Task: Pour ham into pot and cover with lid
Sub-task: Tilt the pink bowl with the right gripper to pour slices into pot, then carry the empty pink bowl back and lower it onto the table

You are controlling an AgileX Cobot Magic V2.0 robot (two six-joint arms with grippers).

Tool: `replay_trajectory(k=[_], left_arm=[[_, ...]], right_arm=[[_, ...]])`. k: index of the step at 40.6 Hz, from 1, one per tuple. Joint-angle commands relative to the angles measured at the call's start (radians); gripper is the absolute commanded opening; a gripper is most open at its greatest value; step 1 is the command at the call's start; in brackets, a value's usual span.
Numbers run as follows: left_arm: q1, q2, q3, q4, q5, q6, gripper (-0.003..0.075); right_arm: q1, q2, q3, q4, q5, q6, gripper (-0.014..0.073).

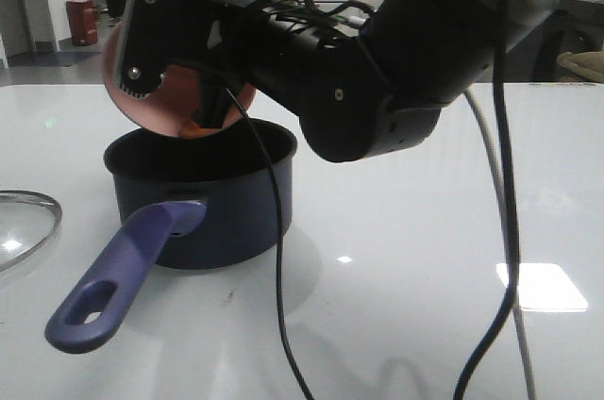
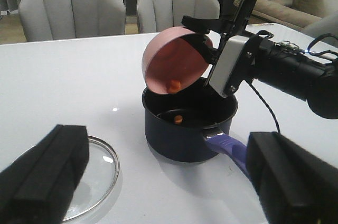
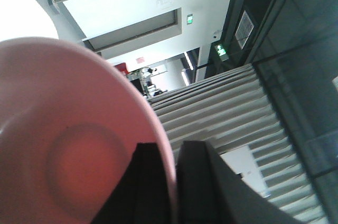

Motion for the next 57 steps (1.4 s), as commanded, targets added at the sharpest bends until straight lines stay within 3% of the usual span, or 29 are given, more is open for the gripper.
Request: replay_trajectory(k=[1, 8, 17, 30, 33, 38, 47, 57], left_arm=[[-0.007, -0.003, -0.026, -0.005, -0.072, -0.002, 0.0637], [-0.007, -0.003, -0.026, -0.005, -0.072, -0.002, 0.0637], [-0.007, -0.003, -0.026, -0.005, -0.072, -0.002, 0.0637], [-0.007, -0.003, -0.026, -0.005, -0.072, -0.002, 0.0637], [-0.007, -0.003, -0.026, -0.005, -0.072, -0.002, 0.0637], [-0.007, -0.003, -0.026, -0.005, -0.072, -0.002, 0.0637], [-0.007, -0.003, -0.026, -0.005, -0.072, -0.002, 0.0637], [-0.007, -0.003, -0.026, -0.005, -0.072, -0.002, 0.0637]], right_arm=[[-0.001, -0.070, -0.032, -0.053, -0.179, -0.129, 0.0134], [-0.001, -0.070, -0.032, -0.113, -0.179, -0.226, 0.0134], [-0.001, -0.070, -0.032, -0.099, -0.179, -0.225, 0.0134], [0.001, -0.151, -0.032, 0.165, -0.137, 0.238, 0.0133], [0.001, -0.205, -0.032, 0.237, -0.072, 0.321, 0.0133], [0.000, -0.339, -0.032, 0.393, 0.171, 0.395, 0.0133], [-0.043, -0.538, -0.032, 0.660, 0.531, 0.377, 0.0133], [-0.234, -0.643, -0.032, 0.932, 0.855, 0.258, 0.0133]])
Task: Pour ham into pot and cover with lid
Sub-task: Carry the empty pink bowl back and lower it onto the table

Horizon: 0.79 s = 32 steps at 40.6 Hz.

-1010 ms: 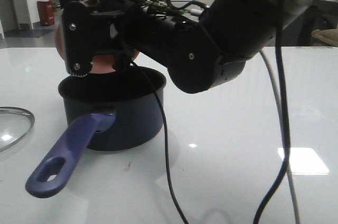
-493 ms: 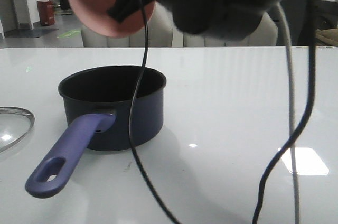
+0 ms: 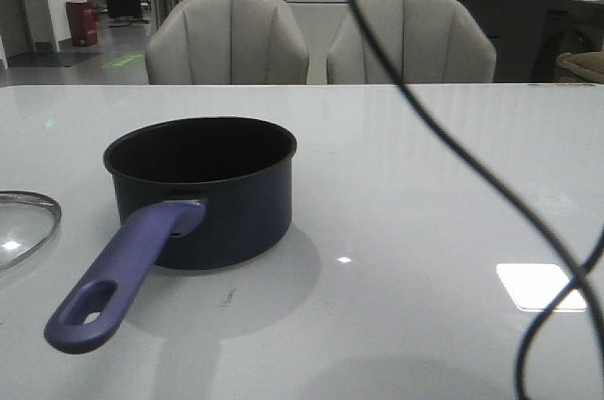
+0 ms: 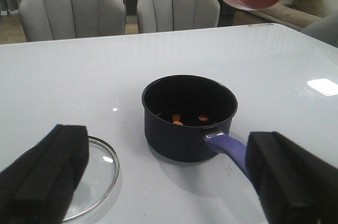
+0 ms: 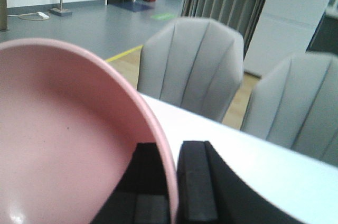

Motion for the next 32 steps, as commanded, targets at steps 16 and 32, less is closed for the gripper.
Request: replay_trajectory(k=[16, 32], left_arm=[[-0.007, -0.003, -0.026, -0.005, -0.072, -0.002, 0.0637], [-0.007, -0.003, -0.026, -0.005, -0.072, -0.002, 0.0637]], right_arm=[[-0.407, -0.060, 0.071, 0.400, 0.305, -0.226, 0.0133], [-0.579, -0.031, 0.206, 0.332, 0.525, -0.207, 0.0134]])
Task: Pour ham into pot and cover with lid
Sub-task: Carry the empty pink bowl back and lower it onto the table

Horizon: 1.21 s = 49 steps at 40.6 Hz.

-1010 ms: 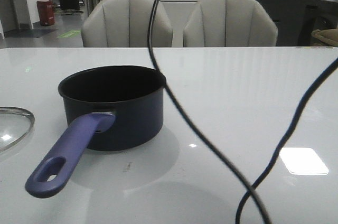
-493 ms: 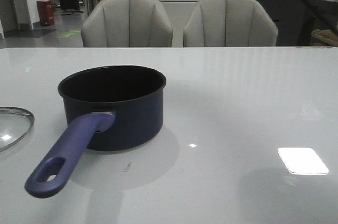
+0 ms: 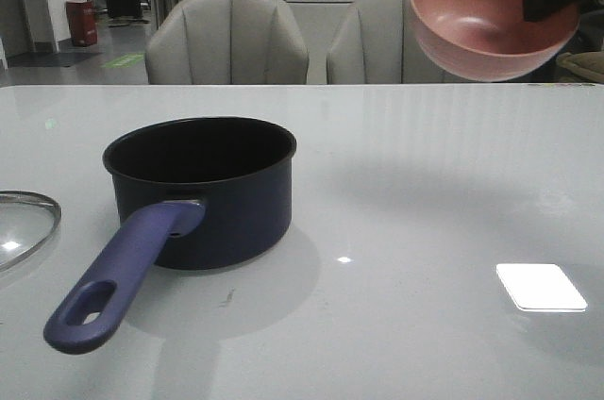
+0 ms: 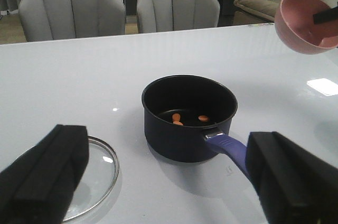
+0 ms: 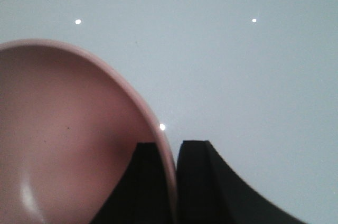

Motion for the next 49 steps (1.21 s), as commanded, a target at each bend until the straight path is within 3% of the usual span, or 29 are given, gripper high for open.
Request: replay_trajectory(k=[1, 8, 11, 18, 24, 32, 44, 49], left_arm=[[-0.007, -0.003, -0.026, -0.005, -0.072, -0.002, 0.0637], [-0.007, -0.003, -0.026, -0.005, -0.072, -0.002, 0.0637], [-0.007, -0.003, -0.026, -0.005, -0.072, -0.002, 0.0637], [-0.007, -0.003, -0.026, -0.005, -0.072, -0.002, 0.0637], [-0.007, -0.003, -0.026, -0.005, -0.072, -0.002, 0.0637], [-0.007, -0.003, -0.026, -0.005, -0.072, -0.002, 0.0637], [-0.007, -0.003, -0.026, -0.005, -0.072, -0.002, 0.0637], [-0.007, -0.003, -0.026, -0.005, -0.072, -0.002, 0.0637]], right_arm=[[-0.017, -0.016, -0.004, -0.050, 0.033, 0.019, 0.0134], [-0.017, 0.026, 0.020, -0.228, 0.126, 0.191, 0.0134], [-0.017, 0.052, 0.019, -0.381, 0.174, 0.331, 0.0134], [-0.017, 0.120, -0.014, -0.901, 0.280, 0.794, 0.0134], [-0.017, 0.157, -0.074, -1.162, 0.341, 1.103, 0.0134], [-0.017, 0.192, -0.145, -1.216, 0.342, 1.163, 0.0134], [-0.017, 0.332, -0.260, -1.134, 0.448, 1.182, 0.0141], [-0.010, 0.378, -0.293, -1.134, 0.495, 1.177, 0.0248]])
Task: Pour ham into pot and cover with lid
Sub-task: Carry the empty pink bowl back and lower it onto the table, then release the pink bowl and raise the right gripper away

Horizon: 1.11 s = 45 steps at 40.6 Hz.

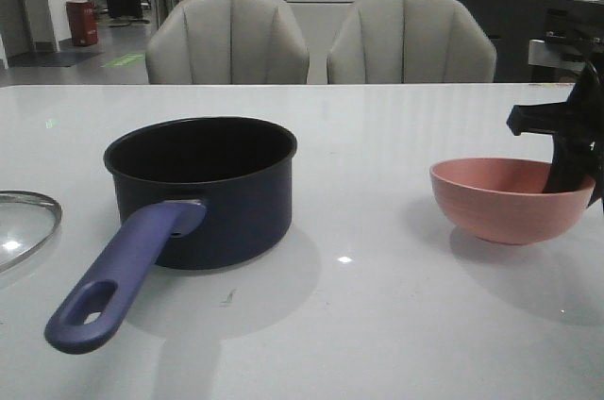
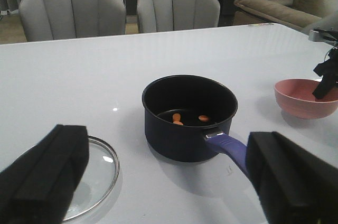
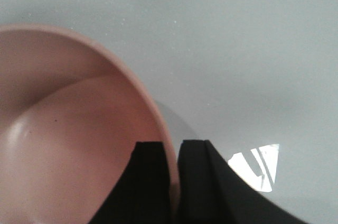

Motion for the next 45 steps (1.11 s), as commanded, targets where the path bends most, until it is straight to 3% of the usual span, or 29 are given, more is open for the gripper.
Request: replay_trajectory(k=[1, 5, 9, 22, 45], left_arm=[[-0.007, -0.003, -0.026, -0.005, -0.072, -0.002, 0.0637], [-0.007, -0.003, -0.026, -0.005, -0.072, -0.002, 0.0637], [-0.007, -0.003, -0.026, -0.005, -0.072, -0.002, 0.0637], [-0.007, -0.003, -0.026, -0.005, -0.072, -0.002, 0.0637], [-0.007, -0.003, -0.026, -0.005, -0.076, -0.002, 0.0637]], right_arm=[[0.003, -0.007, -0.045, -0.002, 0.035, -0.007, 0.0279], [0.007, -0.001, -0.056, -0.009, 0.042, -0.007, 0.0408], [0.007, -0.017, -0.074, -0.014, 0.045, -0.010, 0.0474], [0.015, -0.275, -0.011, -0.040, 0.017, -0.152, 0.0470], [0.201, -0.914, 0.488, 0.013, -0.482, -0.150, 0.0470]])
